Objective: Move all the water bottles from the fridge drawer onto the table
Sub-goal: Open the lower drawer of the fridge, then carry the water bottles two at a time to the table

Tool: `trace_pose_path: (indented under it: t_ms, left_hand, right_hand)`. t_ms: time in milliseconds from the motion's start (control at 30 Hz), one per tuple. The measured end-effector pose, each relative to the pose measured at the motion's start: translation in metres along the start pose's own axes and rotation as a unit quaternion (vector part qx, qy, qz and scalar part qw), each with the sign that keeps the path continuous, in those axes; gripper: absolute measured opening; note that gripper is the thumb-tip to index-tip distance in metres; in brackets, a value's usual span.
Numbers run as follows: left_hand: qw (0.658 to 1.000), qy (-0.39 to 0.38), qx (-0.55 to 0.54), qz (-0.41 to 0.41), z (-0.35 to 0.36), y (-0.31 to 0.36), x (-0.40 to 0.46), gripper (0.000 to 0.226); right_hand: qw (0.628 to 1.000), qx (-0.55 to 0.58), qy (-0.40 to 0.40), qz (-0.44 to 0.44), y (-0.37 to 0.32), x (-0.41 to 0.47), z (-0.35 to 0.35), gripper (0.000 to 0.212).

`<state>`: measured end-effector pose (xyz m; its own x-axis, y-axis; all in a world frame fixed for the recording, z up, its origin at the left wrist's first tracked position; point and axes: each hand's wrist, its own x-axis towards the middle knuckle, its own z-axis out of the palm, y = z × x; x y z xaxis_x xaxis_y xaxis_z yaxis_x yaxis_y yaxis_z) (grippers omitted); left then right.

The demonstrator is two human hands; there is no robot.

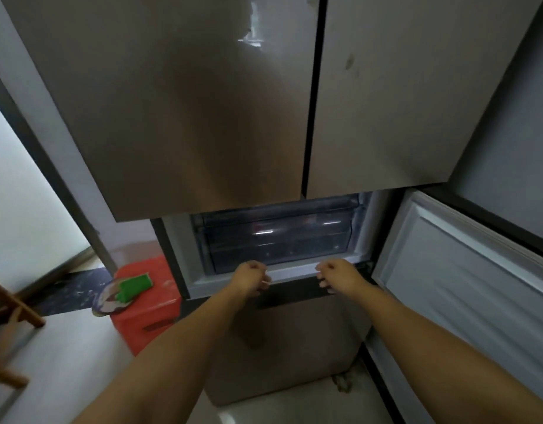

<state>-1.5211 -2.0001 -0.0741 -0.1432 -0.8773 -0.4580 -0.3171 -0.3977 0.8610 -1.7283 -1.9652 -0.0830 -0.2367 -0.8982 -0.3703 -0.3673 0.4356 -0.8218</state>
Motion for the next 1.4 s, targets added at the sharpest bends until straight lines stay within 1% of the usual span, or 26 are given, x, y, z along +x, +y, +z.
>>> trace_pose_path:
  t_ms: [33, 100, 167, 233, 267, 300, 400, 467, 567, 767, 833, 900, 1000, 1133, 1200, 1300, 1400]
  left_hand:
    - [0.999, 0.008, -0.036, -0.013, -0.004, 0.005, 0.009, 0.02]
    - [0.985, 0.03, -0.164, -0.04, -0.012, 0.014, 0.029, 0.021]
    - [0.945, 0.053, -0.317, -0.058, -0.018, 0.024, 0.044, 0.022]
    - [0.902, 0.082, -0.42, -0.066, -0.025, 0.031, 0.06, 0.029]
    - [0.886, 0.09, -0.449, -0.065, -0.028, 0.034, 0.067, 0.032]
    - [0.875, 0.098, -0.47, -0.06, -0.031, 0.037, 0.074, 0.035]
    - [0.838, 0.11, -0.533, -0.044, -0.032, 0.042, 0.087, 0.038]
    - [0.833, 0.111, -0.54, -0.033, -0.029, 0.043, 0.09, 0.039]
    - [0.838, 0.112, -0.533, -0.021, -0.026, 0.04, 0.088, 0.044]
    - [0.832, 0.115, -0.542, -0.011, -0.014, 0.033, 0.057, 0.043]
    - [0.835, 0.129, -0.535, -0.019, -0.01, 0.022, 0.047, 0.044]
    - [0.838, 0.143, -0.526, -0.024, -0.005, 0.013, 0.035, 0.043]
    - [0.841, 0.161, -0.515, -0.033, 0.007, 0.002, 0.007, 0.025]
    - [0.845, 0.191, -0.497, -0.042, 0.024, -0.018, -0.027, 0.027]
    - [0.837, 0.204, -0.504, -0.058, 0.034, -0.027, -0.047, 0.025]
    - [0.835, 0.217, -0.499, -0.08, 0.048, -0.04, -0.078, 0.02]
    - [0.832, 0.232, -0.497, -0.08, 0.054, -0.053, -0.101, 0.021]
  right_hand:
    - [0.999, 0.042, -0.003, 0.019, -0.004, 0.01, 0.003, 0.024]
    - [0.989, 0.142, 0.009, 0.043, -0.018, 0.037, 0.007, 0.022]
    - [0.971, 0.233, 0.021, 0.055, -0.033, 0.061, 0.01, 0.024]
    - [0.952, 0.293, 0.028, 0.084, -0.047, 0.081, 0.012, 0.018]
    - [0.94, 0.325, 0.036, 0.096, -0.053, 0.09, 0.012, 0.013]
    - [0.922, 0.37, 0.042, 0.105, -0.058, 0.101, 0.013, 0.012]
    - [0.865, 0.488, 0.058, 0.104, -0.066, 0.122, 0.01, 0.031]
    - [0.844, 0.525, 0.054, 0.101, -0.066, 0.128, 0.01, 0.041]
    - [0.808, 0.578, 0.055, 0.1, -0.06, 0.12, 0.012, 0.04]
    - [0.808, 0.578, 0.029, 0.113, -0.044, 0.091, 0.007, 0.037]
    - [0.819, 0.56, 0.033, 0.121, -0.036, 0.077, 0.006, 0.03]
    - [0.838, 0.53, 0.037, 0.126, -0.028, 0.059, 0.004, 0.028]
    - [0.854, 0.502, 0.039, 0.133, -0.011, 0.034, 0.003, 0.029]
    - [0.878, 0.457, 0.048, 0.136, 0.002, -0.002, -0.002, 0.03]
    - [0.892, 0.428, 0.046, 0.141, 0.011, -0.025, -0.007, 0.029]
    - [0.903, 0.4, 0.041, 0.151, 0.027, -0.057, -0.01, 0.027]
    - [0.906, 0.395, 0.031, 0.151, 0.039, -0.084, -0.011, 0.031]
